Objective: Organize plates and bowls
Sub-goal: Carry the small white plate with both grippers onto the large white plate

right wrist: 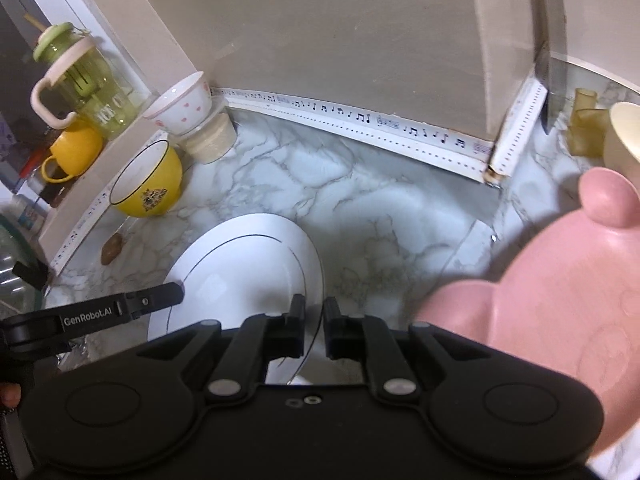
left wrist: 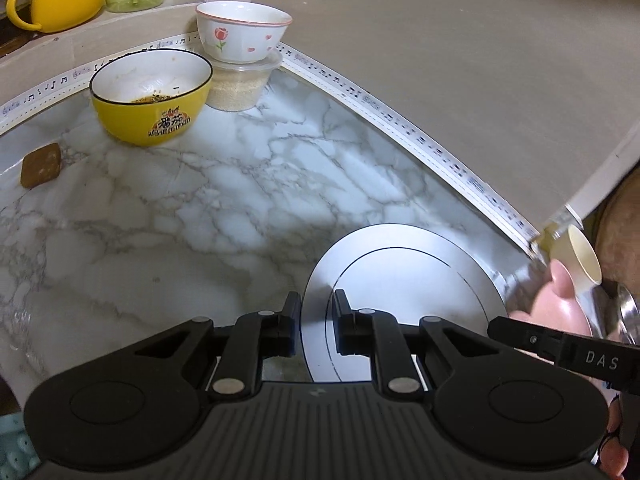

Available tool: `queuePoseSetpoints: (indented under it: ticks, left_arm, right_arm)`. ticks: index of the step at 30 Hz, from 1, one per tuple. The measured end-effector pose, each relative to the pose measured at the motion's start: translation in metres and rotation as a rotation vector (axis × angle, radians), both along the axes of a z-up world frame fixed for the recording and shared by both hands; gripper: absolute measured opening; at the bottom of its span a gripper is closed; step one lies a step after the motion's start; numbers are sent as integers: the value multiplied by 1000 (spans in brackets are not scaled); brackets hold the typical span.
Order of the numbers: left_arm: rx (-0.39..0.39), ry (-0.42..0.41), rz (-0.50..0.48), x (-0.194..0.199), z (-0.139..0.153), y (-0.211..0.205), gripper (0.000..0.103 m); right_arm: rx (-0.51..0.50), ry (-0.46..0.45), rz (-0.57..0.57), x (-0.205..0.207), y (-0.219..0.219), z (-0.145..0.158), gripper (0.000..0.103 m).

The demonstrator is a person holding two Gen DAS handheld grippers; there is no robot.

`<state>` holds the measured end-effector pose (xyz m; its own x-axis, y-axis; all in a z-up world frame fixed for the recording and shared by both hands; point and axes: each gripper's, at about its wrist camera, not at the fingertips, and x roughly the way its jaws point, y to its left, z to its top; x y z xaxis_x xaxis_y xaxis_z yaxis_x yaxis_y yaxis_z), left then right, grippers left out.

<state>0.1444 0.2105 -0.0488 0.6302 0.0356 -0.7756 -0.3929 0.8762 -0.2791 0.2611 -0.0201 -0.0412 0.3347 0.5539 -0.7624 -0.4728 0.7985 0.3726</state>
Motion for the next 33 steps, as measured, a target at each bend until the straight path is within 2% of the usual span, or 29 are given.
queuePoseSetpoints:
  ticks: [13,23,33]
  left_arm:
    - [1,-5,-9,-53,6,-36,15]
    - [6,23,-29,-82,-6,-51,15]
    - [9,53,-36,-95,-21,-58,15]
  right_arm:
    - [17,26,11,-47,-38,7,10]
    - [-1,72,24,-79,-56,-5,10]
    - [-28,100,36,-94,-61,-20,10]
